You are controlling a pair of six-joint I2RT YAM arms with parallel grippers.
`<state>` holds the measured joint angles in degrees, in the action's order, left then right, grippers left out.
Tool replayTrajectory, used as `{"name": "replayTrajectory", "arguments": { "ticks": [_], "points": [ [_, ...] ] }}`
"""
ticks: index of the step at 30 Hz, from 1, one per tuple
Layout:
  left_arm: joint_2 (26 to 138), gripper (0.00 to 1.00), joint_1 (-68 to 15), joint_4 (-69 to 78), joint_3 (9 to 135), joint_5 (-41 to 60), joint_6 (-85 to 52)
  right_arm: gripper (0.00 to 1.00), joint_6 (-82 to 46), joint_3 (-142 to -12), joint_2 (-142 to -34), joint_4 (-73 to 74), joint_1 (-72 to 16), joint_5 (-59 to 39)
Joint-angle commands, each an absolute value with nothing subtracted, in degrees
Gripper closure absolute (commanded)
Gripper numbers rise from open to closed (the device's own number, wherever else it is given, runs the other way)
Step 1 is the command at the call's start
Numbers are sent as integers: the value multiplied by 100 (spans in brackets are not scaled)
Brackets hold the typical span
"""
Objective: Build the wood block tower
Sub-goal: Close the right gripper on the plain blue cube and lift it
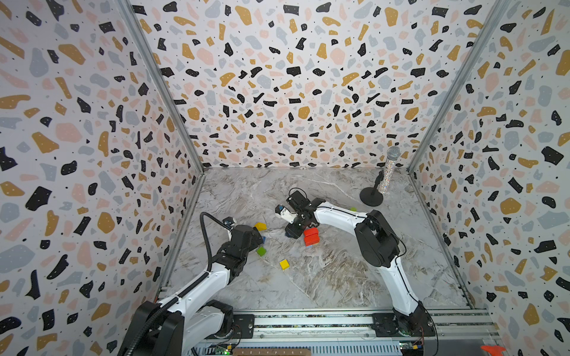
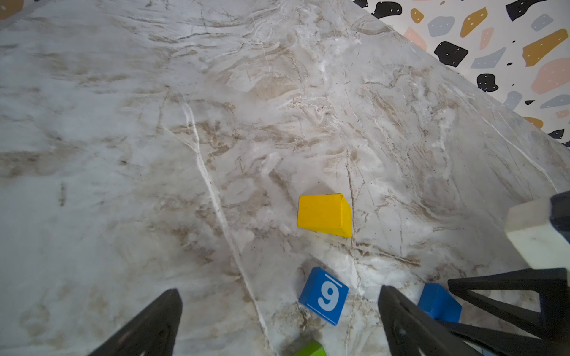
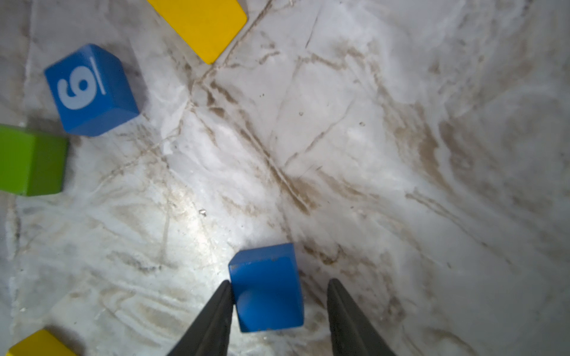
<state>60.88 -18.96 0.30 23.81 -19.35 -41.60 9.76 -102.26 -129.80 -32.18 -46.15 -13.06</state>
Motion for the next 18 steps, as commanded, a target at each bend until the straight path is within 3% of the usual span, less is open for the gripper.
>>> {"name": "replayTrajectory", "arguments": {
  "ticks": [1,13,18],
  "points": [
    [6103,0,-1865,255,2329,-1920,-4117,50,1035,-10436,-12970,-3400,-4658,-1296],
    [6022,0,-1872,201,2342,-1802,-4039,66,998,-10457,-12998,-3430,-4667,-1317],
    [5915,0,-1872,136,2383,-1677,-4018,69,934,-10489,-12926,-3428,-4667,-1309]
  ]
}}
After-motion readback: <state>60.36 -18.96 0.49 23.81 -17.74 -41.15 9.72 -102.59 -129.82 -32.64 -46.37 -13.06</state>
